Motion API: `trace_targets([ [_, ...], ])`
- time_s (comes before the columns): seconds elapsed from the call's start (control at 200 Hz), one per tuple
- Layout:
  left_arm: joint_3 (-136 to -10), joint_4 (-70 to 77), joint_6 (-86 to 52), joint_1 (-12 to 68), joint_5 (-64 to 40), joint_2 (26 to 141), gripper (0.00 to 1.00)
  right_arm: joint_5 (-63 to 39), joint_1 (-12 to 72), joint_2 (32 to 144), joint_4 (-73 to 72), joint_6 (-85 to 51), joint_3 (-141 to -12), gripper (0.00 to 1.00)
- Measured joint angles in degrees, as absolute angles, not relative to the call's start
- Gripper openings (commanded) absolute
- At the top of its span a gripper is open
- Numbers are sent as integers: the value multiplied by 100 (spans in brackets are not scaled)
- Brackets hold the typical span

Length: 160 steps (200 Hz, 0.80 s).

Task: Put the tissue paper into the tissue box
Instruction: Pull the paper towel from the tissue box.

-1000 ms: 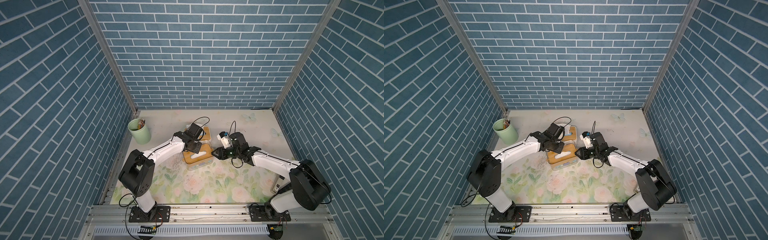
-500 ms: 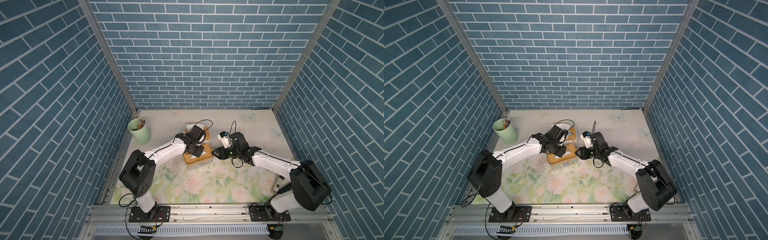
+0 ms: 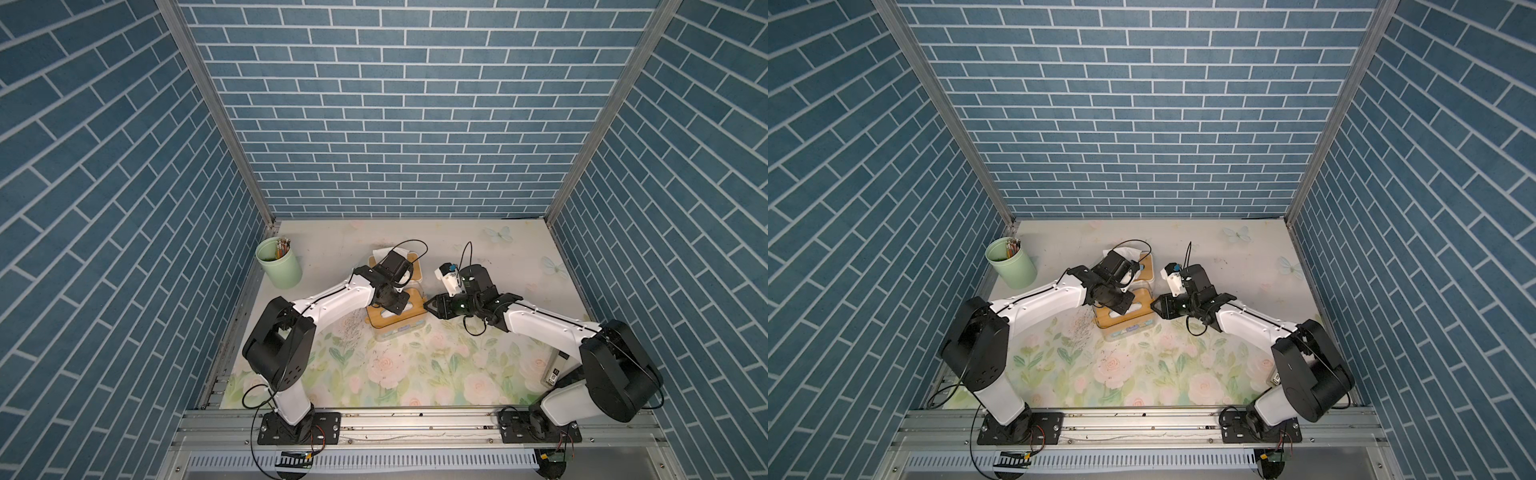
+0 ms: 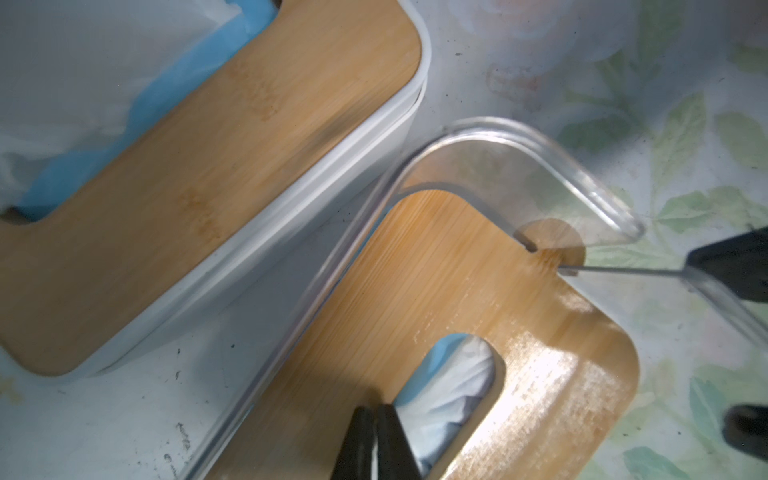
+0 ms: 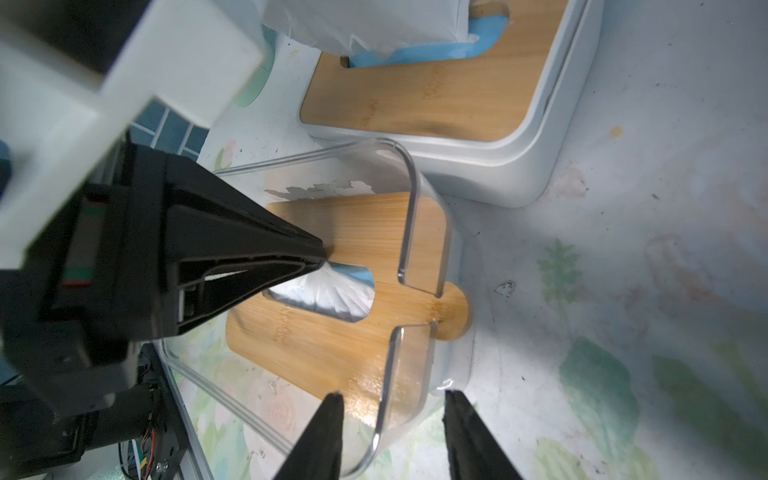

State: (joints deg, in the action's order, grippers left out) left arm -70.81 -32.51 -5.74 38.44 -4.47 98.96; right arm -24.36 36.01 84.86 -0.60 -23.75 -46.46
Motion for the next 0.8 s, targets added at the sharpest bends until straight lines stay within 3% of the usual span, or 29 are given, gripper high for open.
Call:
trace_targets([
  [0.44,-7089,-3245,-613,3850,-108,9894,0,-2434,3601,8484,-60,-2375,-4644,42],
  [0.595,-7087,-3317,-644,3850,-248,9848,32,-2436,3601,8484,-60,-2375,-4644,42],
  [0.69,-7074,-3387,-611,3850,-336,9826,40,-2436,3601,8484,-60,-2375,-4644,42],
  [0.8,-7074,-3411,-578,3850,-395,9824,41,-2436,3601,8484,-60,-2375,-4644,42],
])
